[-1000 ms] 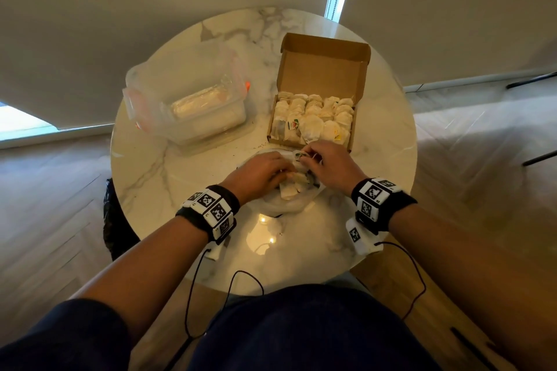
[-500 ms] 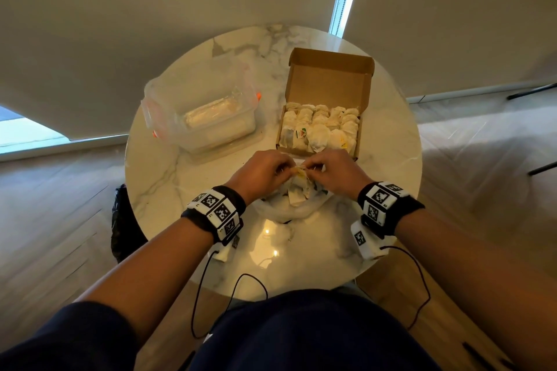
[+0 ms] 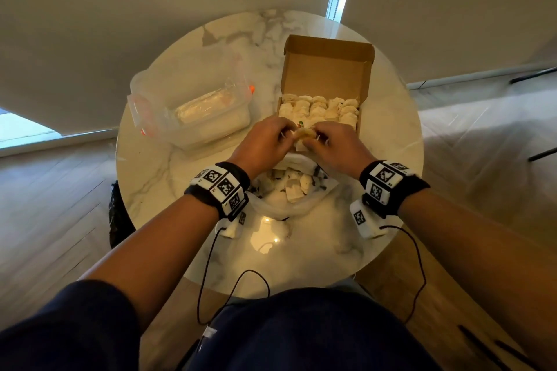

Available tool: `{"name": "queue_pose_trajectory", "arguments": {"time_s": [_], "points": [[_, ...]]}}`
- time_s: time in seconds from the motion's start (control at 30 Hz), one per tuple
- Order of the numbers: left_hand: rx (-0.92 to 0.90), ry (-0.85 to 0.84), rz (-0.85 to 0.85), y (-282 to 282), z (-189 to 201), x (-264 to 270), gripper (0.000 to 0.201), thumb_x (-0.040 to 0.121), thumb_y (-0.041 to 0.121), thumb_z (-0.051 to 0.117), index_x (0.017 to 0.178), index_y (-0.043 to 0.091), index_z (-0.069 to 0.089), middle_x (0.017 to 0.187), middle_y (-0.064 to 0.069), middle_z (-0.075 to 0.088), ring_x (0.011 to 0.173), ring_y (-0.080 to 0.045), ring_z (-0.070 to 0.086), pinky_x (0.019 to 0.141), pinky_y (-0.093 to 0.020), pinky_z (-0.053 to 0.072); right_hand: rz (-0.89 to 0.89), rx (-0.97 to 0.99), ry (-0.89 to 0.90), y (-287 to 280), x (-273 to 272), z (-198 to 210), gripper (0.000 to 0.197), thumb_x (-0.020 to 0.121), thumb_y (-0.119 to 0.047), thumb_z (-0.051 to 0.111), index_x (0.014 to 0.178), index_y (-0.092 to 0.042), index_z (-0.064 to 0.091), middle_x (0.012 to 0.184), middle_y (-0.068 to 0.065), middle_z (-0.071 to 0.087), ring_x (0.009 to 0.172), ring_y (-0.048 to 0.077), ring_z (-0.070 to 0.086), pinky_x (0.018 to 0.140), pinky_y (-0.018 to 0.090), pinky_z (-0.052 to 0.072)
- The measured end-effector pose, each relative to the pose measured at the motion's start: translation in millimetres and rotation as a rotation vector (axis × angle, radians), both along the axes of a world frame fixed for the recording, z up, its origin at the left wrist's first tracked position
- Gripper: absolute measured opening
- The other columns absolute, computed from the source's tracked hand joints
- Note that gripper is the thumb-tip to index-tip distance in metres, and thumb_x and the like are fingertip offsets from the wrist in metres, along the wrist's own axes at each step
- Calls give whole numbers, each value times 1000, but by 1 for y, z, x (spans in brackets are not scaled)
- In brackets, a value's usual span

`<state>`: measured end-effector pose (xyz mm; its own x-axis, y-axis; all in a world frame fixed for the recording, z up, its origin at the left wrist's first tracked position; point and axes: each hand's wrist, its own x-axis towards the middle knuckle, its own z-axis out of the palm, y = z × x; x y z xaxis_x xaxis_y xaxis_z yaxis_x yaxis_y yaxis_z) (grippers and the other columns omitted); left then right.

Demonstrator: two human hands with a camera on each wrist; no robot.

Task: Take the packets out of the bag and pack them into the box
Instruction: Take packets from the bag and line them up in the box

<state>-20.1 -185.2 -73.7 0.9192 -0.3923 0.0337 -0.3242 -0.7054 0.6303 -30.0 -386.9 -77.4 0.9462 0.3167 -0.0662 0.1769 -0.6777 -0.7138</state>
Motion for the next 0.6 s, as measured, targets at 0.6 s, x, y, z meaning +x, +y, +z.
{"name": "queue_pose_trajectory", "arguments": {"time_s": [0.6], "points": [[92,257,17,11,-61,23,15,94,24,60,106,18,66,101,0,53,85,-11,51,76,-27,43,-48,-74,-18,12,46,-66,15,92,-21,66,102,-11,63,101,6,50,77,13,47,70,25,40]]}}
